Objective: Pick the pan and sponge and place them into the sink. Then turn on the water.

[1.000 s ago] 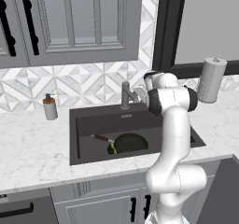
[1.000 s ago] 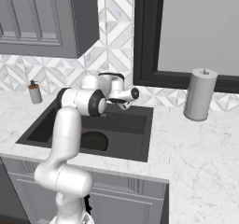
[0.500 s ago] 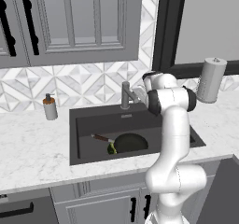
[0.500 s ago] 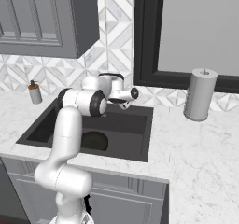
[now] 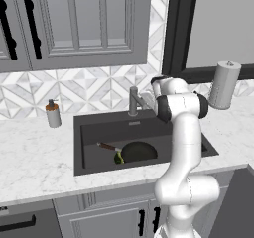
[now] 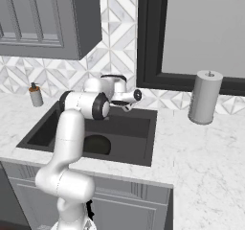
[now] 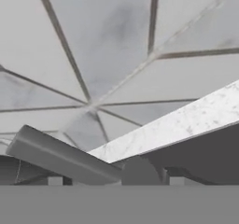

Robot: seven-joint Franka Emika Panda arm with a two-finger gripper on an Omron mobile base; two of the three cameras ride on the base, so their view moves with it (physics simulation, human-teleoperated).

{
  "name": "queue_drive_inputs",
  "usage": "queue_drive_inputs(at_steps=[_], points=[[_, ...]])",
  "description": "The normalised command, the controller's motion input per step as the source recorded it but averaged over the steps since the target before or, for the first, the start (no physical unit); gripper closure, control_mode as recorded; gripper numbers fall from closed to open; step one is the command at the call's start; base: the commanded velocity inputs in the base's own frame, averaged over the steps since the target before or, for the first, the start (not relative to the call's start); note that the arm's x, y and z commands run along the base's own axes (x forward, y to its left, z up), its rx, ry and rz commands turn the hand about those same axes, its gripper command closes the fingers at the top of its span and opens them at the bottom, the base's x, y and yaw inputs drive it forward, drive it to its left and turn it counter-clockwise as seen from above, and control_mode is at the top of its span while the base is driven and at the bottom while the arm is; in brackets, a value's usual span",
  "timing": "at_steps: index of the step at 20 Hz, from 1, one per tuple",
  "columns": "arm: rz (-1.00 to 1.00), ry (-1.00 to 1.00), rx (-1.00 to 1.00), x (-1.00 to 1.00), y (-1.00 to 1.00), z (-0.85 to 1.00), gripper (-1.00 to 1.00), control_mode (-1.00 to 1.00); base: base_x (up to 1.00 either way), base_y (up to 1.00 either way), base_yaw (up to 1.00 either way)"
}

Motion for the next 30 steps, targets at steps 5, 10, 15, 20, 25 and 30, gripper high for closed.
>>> queue_drive_inputs(at_steps=[5, 10, 15, 20, 25, 30], points=[[-0.03, 0.00, 0.14, 0.00, 0.00, 0.00, 1.00, -1.00, 0.00, 0.00, 0.00], [-0.14, 0.00, 0.27, 0.00, -0.07, 0.00, 1.00, -1.00, 0.00, 0.00, 0.00], [-0.24, 0.08, 0.24, 0.00, -0.16, 0.00, 1.00, -1.00, 0.00, 0.00, 0.00], [-0.26, 0.19, 0.18, 0.05, -0.22, 0.00, 1.00, -1.00, 0.00, 0.00, 0.00], [-0.16, 0.20, 0.18, 0.14, -0.28, 0.00, 1.00, -1.00, 0.00, 0.00, 0.00], [0.00, 0.17, 0.18, 0.19, -0.25, -0.03, 1.00, -1.00, 0.00, 0.00, 0.00]])
